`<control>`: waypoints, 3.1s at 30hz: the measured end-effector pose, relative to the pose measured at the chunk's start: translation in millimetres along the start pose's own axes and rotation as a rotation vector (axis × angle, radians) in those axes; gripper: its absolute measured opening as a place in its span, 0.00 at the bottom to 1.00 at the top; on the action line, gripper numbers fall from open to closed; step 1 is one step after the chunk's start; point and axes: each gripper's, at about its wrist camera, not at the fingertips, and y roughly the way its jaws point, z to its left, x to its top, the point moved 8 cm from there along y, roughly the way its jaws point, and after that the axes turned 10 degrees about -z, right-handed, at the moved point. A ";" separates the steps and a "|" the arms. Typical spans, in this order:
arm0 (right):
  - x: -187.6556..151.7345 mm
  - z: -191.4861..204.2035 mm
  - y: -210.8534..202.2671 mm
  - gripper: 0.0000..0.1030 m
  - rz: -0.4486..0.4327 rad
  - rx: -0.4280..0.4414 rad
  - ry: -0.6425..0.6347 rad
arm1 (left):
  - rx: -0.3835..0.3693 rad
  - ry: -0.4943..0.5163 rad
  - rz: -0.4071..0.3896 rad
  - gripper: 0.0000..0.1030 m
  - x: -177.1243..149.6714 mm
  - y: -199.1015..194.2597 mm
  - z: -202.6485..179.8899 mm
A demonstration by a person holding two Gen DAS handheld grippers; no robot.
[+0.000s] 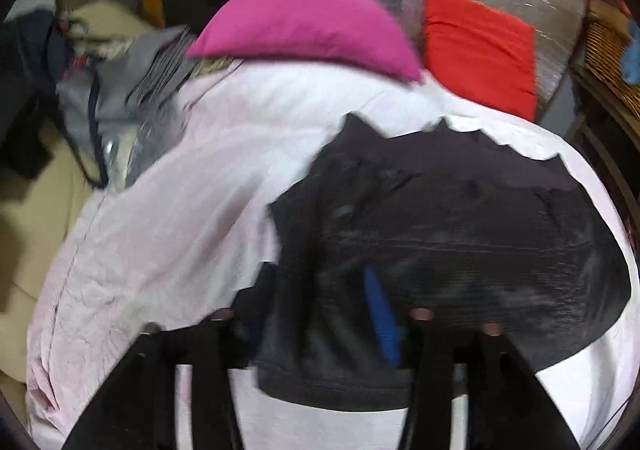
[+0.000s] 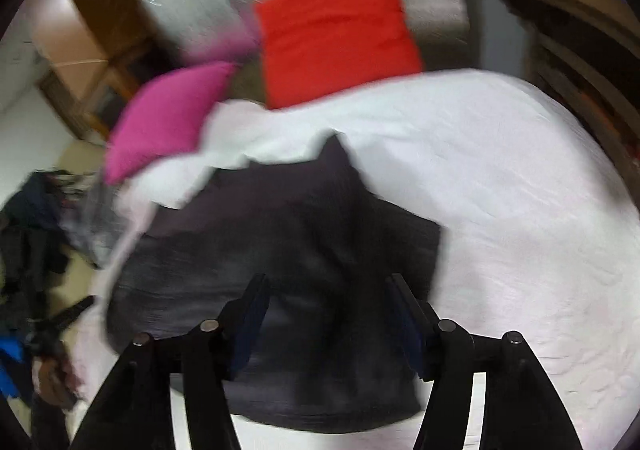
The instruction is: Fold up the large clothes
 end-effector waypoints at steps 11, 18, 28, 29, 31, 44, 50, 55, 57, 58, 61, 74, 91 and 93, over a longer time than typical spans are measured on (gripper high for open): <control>-80.9 55.4 76.3 0.64 0.204 0.062 -0.040 | -0.047 0.160 0.009 0.67 -31.8 10.7 -110.5; -83.3 51.6 80.5 0.64 0.203 0.009 -0.056 | -0.005 0.174 0.079 0.69 -57.7 34.3 -115.4; -96.4 70.8 64.7 0.65 0.200 0.032 -0.089 | 0.000 0.175 0.057 0.69 -63.4 17.9 -115.5; -102.7 66.9 71.0 0.65 0.209 0.011 -0.104 | 0.005 0.182 0.059 0.71 -66.8 20.8 -116.3; -106.7 65.6 72.6 0.66 0.203 -0.008 -0.137 | 0.029 0.216 0.061 0.78 -70.4 28.0 -117.4; -40.4 72.7 103.9 0.66 0.203 -0.104 -0.149 | 0.000 0.208 0.035 0.79 -62.9 7.6 -121.0; -59.9 63.8 135.9 0.68 0.262 -0.207 -0.229 | -0.001 0.207 0.066 0.80 -72.2 25.7 -121.3; -52.5 67.8 103.8 0.68 0.220 -0.164 -0.189 | -0.007 0.185 0.043 0.80 -65.5 9.8 -114.0; -54.0 67.2 80.4 0.68 0.194 -0.136 -0.181 | 0.004 0.169 0.008 0.80 -60.0 -1.3 -101.3; -58.1 66.0 65.4 0.68 0.179 -0.119 -0.169 | 0.015 0.153 -0.006 0.80 -58.3 -4.6 -93.2; -75.1 55.1 42.0 0.68 0.171 -0.113 -0.164 | 0.050 0.122 0.013 0.80 -64.9 0.0 -71.7; -90.1 15.9 39.4 0.70 0.181 -0.165 -0.145 | 0.097 0.074 0.084 0.81 -89.7 18.1 -33.5; 1.7 -46.5 74.6 0.69 0.115 -0.173 -0.058 | -0.127 0.036 -0.014 0.81 -24.2 36.0 -81.0; -10.3 -52.1 80.6 0.69 0.136 -0.256 -0.106 | -0.117 0.085 0.001 0.81 -27.4 51.8 -101.9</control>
